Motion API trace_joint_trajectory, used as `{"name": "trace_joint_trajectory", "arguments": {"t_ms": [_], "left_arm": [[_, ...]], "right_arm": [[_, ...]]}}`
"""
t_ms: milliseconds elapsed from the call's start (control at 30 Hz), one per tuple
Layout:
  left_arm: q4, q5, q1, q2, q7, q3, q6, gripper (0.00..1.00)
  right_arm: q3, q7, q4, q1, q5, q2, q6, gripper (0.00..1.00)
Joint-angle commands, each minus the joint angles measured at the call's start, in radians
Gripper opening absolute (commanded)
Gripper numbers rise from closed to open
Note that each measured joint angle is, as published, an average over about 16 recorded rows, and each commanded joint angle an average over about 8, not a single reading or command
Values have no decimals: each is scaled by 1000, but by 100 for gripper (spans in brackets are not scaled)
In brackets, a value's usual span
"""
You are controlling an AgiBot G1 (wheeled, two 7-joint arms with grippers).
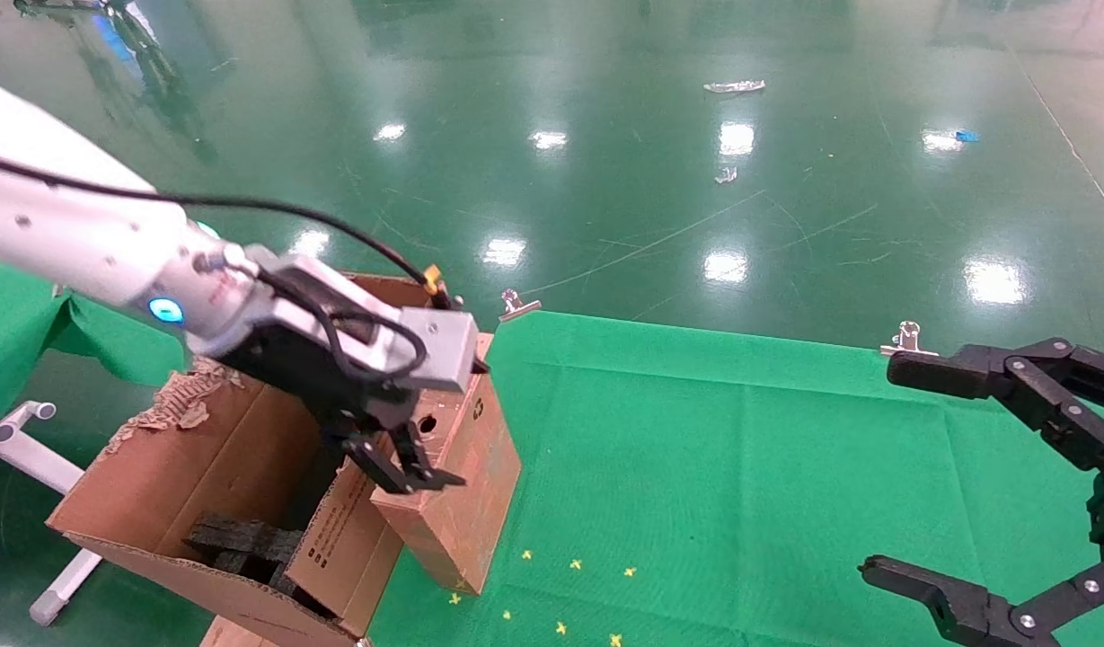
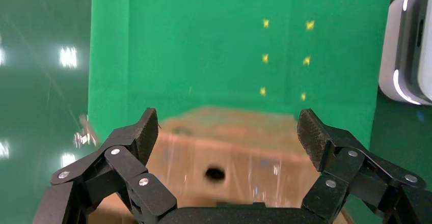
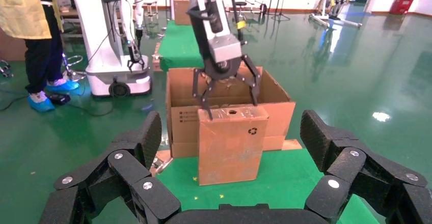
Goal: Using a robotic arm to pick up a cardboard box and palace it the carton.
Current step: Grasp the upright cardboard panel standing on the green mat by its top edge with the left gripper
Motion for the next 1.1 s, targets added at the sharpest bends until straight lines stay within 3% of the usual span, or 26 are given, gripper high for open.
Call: {"name": "trace_joint_trajectory", "arguments": {"t_ms": [33, 233, 467, 900, 1100], "left_arm": [[4, 10, -77, -2, -13, 78, 1, 100], [104, -35, -169, 9, -49, 252, -4, 100], [186, -70, -219, 47, -5, 376, -14, 100], [261, -99, -262, 85, 36, 480, -31, 100], [380, -153, -264, 70, -98, 481, -48, 100]], "right_arm": [[0, 0, 0, 0, 0, 0, 0, 100], [-1, 0, 0, 0, 0, 0, 0, 100], [-1, -1, 0, 0, 1, 0, 0, 100], [-2, -1, 0, 0, 1, 1, 1, 100], [-2, -1, 0, 1, 2, 1, 1, 100]]}}
